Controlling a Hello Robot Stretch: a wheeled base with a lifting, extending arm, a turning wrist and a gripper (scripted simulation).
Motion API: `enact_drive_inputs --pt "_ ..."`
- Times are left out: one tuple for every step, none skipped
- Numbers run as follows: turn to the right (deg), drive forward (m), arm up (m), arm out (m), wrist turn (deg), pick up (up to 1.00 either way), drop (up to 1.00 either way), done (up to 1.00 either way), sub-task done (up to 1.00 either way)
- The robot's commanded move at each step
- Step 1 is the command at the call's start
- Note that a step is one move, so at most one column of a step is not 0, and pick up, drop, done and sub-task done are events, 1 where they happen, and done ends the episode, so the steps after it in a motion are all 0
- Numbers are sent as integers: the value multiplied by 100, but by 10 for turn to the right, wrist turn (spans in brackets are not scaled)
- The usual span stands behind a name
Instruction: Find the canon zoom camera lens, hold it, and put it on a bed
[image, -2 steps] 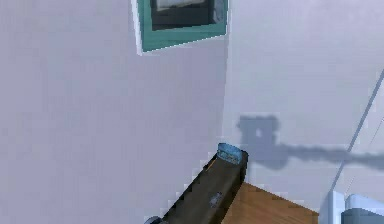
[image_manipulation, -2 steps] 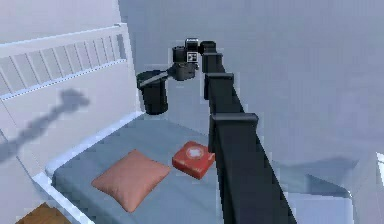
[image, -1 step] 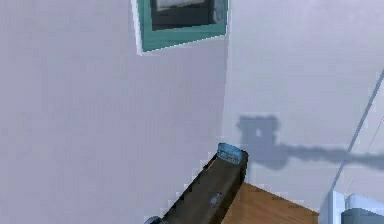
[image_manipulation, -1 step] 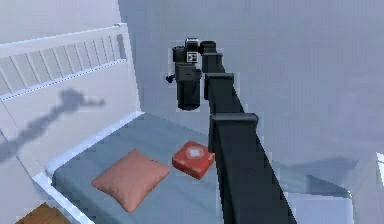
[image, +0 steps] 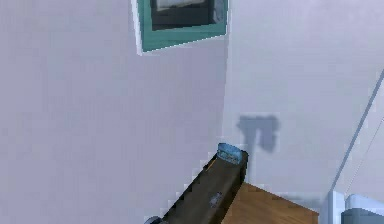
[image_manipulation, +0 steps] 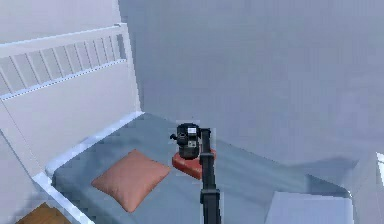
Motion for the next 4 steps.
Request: enact_drive_inputs --pt "0 0 -32 0 0 0 0 0 0" --pt "0 0 0 0 0 0 100 0 0" --pt "0 0 10 0 0 0 0 0 0" --pt "0 0 0 -8 0 0 0 0 0"
